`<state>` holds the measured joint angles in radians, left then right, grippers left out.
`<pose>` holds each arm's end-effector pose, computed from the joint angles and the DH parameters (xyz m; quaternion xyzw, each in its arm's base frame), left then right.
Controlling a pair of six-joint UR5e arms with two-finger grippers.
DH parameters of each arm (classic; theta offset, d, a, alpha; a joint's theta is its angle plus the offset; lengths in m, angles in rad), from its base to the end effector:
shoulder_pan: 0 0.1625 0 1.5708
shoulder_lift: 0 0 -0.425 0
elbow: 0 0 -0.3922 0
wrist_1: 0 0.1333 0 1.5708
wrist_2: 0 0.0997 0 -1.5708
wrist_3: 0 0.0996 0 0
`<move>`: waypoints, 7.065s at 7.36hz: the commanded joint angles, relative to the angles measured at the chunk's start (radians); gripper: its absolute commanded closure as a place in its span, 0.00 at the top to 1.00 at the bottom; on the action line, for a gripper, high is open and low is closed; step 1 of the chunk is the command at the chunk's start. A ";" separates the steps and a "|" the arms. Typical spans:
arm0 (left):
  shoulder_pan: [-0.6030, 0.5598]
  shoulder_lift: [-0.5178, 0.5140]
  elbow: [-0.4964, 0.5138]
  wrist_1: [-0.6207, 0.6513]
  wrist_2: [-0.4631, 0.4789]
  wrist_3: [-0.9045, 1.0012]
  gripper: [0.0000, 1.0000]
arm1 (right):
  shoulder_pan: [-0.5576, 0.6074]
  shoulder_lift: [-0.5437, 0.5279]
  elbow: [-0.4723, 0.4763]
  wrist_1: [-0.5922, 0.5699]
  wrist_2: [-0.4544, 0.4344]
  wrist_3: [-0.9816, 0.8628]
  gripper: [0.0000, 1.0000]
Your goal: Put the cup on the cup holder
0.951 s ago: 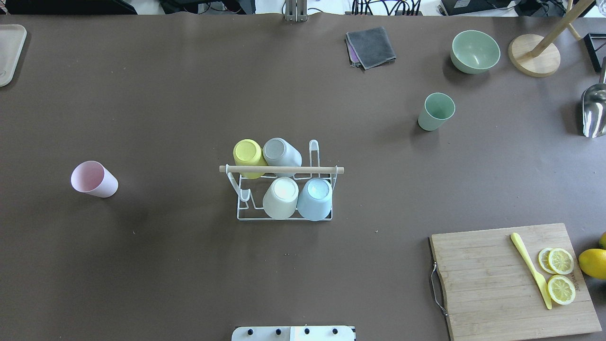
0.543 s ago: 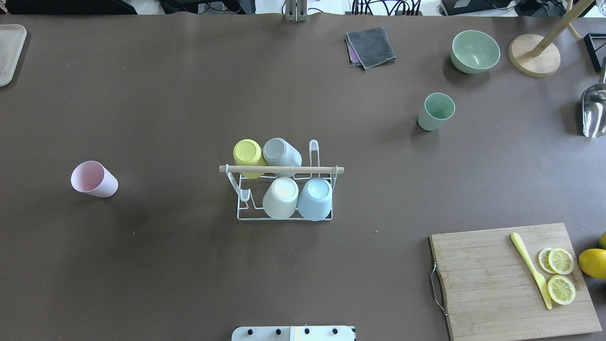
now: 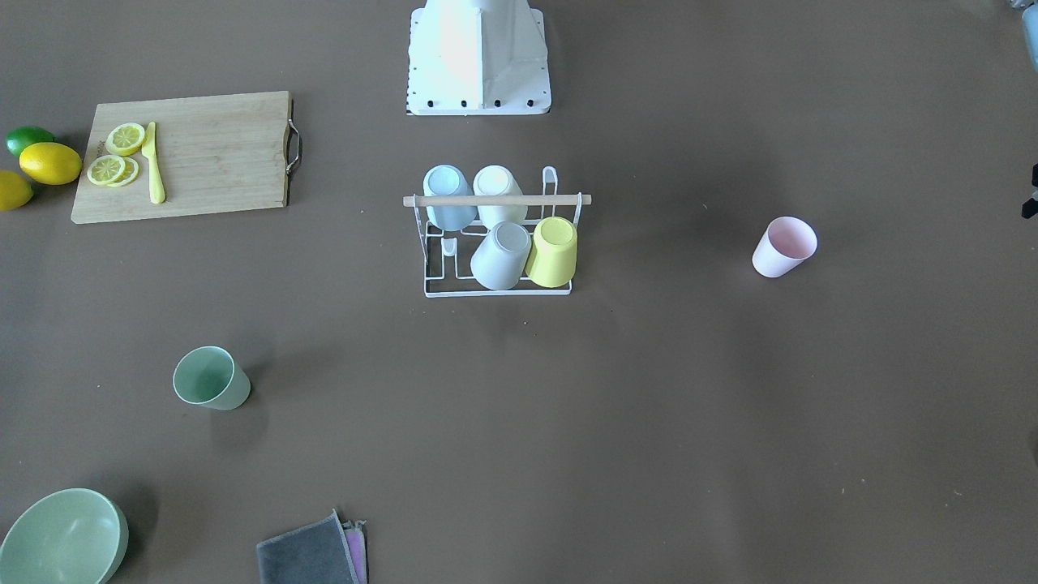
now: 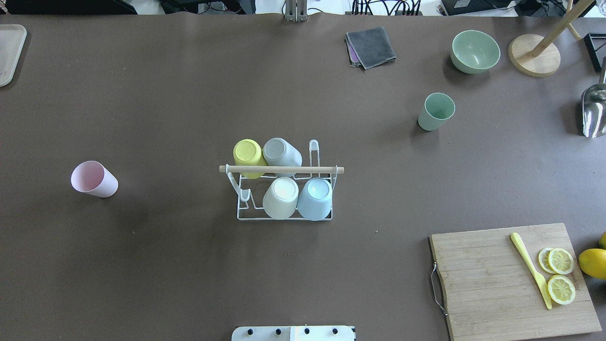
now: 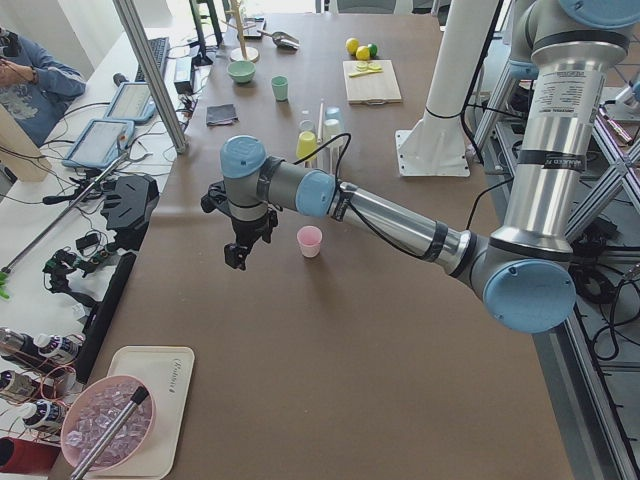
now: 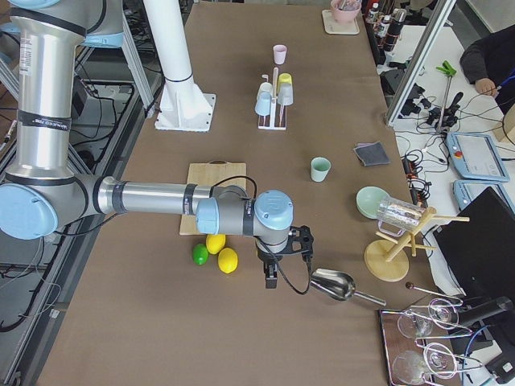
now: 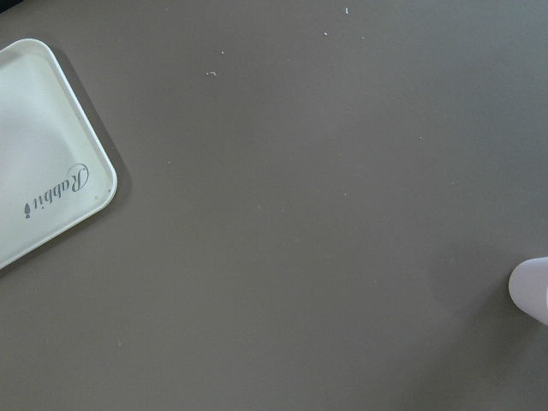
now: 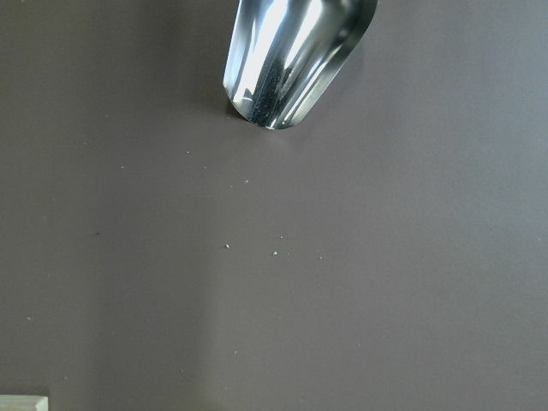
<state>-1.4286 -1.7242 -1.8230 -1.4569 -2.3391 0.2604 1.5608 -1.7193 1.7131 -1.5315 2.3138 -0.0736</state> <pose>0.0133 -0.5450 0.4677 0.1564 0.3622 0.2368 0.8879 0.0616 -0.4320 0.6553 0.0269 -0.3623 -0.0449 0.9306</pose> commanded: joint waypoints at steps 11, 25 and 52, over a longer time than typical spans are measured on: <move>0.189 -0.179 0.093 -0.010 0.004 -0.116 0.98 | -0.521 0.661 -0.012 -0.309 -0.042 0.428 1.00; 0.270 -0.405 0.192 0.695 0.096 -0.110 0.98 | -0.588 1.259 -1.211 -0.231 -0.068 0.057 1.00; 0.562 -0.487 0.465 0.722 0.317 0.140 0.16 | -0.496 1.242 -0.783 -0.589 -0.056 -0.348 0.00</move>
<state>-0.8135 -2.2542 -1.2512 -0.7331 -2.0178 0.4058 1.0641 -0.4375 0.8249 -2.1345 2.2471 -0.4215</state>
